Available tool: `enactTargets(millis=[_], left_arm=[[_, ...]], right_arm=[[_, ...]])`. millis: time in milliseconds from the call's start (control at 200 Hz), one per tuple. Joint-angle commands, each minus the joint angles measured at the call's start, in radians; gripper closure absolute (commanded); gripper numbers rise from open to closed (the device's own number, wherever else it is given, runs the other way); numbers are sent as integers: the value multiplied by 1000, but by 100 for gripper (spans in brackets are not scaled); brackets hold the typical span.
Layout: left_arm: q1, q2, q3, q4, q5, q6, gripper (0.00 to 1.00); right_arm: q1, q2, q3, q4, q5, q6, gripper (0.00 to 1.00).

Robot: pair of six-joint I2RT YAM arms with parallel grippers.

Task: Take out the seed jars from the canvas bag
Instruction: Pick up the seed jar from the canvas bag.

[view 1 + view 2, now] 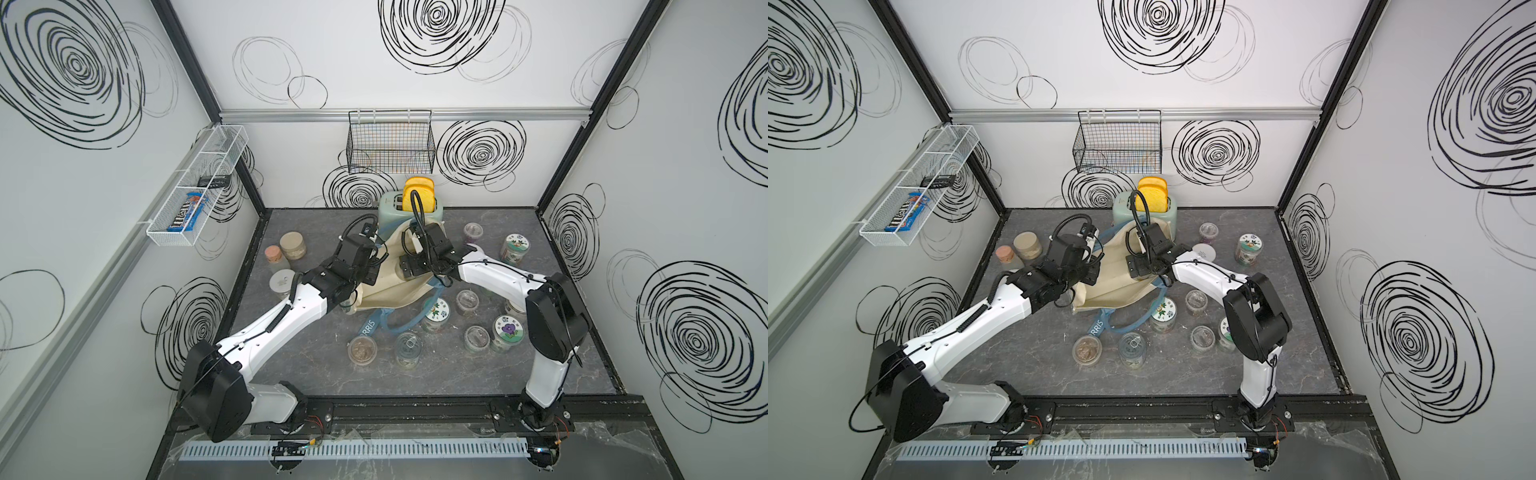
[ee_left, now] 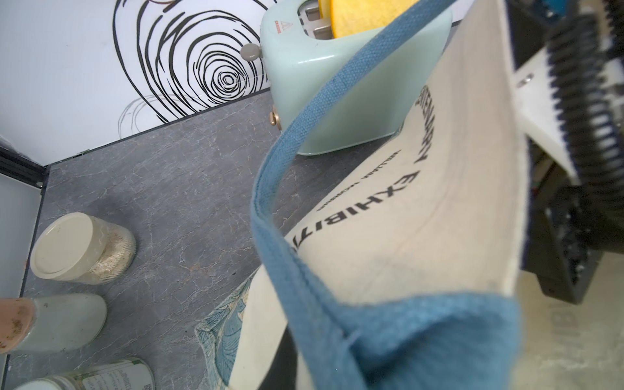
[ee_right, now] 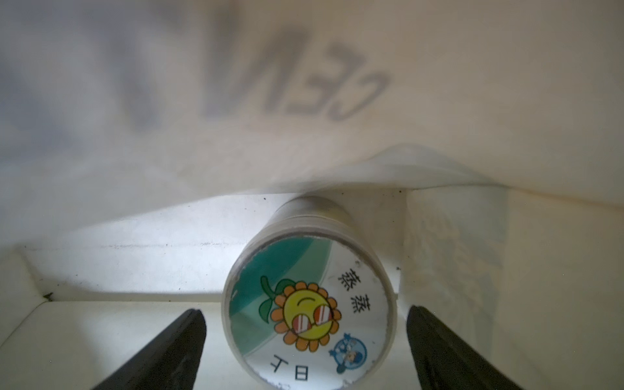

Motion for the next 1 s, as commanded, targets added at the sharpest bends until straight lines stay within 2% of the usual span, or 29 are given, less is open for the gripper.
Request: enactTargets(millis=[0, 310, 555, 745, 890, 996], left_arm=[[1, 3, 57, 85, 71, -25, 100], [11, 8, 60, 83, 79, -24, 100], [27, 24, 75, 75, 108, -34, 100], [40, 47, 96, 58, 121, -39, 100], [54, 54, 104, 51, 124, -46, 100], [75, 65, 120, 42, 131, -63, 100]], right_arm=[[-5, 41, 9, 42, 9, -21, 3], [-9, 56, -7, 26, 89, -12, 3], [-18, 126, 18, -8, -27, -20, 3], [-5, 191, 75, -56, -12, -8, 0], [-6, 156, 99, -60, -12, 5, 12], [-6, 115, 145, -87, -26, 7, 32]])
